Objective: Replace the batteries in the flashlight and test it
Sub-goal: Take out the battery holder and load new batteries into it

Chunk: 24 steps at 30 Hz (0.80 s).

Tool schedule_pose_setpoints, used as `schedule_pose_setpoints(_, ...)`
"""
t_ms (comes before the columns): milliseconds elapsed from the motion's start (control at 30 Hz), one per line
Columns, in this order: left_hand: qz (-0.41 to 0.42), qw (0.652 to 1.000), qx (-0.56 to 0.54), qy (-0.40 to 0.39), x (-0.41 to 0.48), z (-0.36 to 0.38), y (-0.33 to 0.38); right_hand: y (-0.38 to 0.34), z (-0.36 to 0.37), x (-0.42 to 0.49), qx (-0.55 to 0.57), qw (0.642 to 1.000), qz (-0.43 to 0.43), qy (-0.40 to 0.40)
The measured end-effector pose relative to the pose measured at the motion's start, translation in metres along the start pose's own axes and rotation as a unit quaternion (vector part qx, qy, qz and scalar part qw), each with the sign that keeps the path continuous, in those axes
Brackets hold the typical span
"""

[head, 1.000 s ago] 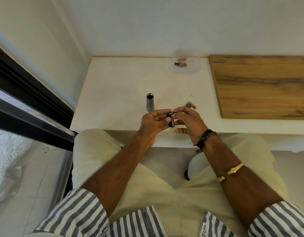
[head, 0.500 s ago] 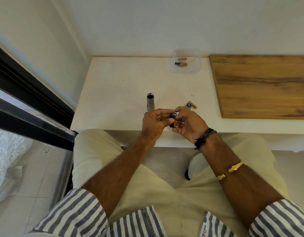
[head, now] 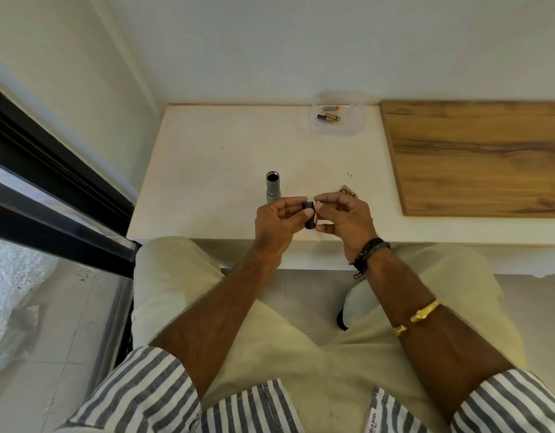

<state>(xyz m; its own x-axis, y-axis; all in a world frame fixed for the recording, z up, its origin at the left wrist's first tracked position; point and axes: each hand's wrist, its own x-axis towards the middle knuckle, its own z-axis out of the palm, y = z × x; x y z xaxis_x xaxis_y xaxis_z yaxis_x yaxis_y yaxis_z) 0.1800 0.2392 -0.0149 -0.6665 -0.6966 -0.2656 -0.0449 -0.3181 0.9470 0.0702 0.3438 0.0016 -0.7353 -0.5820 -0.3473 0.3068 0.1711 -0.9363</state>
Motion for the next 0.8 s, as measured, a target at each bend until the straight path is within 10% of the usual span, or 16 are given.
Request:
schedule_pose_setpoints(333, -0.195, 0.951, -0.24, -0.024, 0.008, -0.006, -0.001, -0.001, -0.048, 0.043, 0.121, 0.974, -0.031, 0.189)
schedule_pose_setpoints(800, -0.17, 0.948, -0.248, -0.106, 0.001, -0.004, 0.007, 0.023, -0.056, 0.07, -0.298, 0.919, -0.105, 0.236)
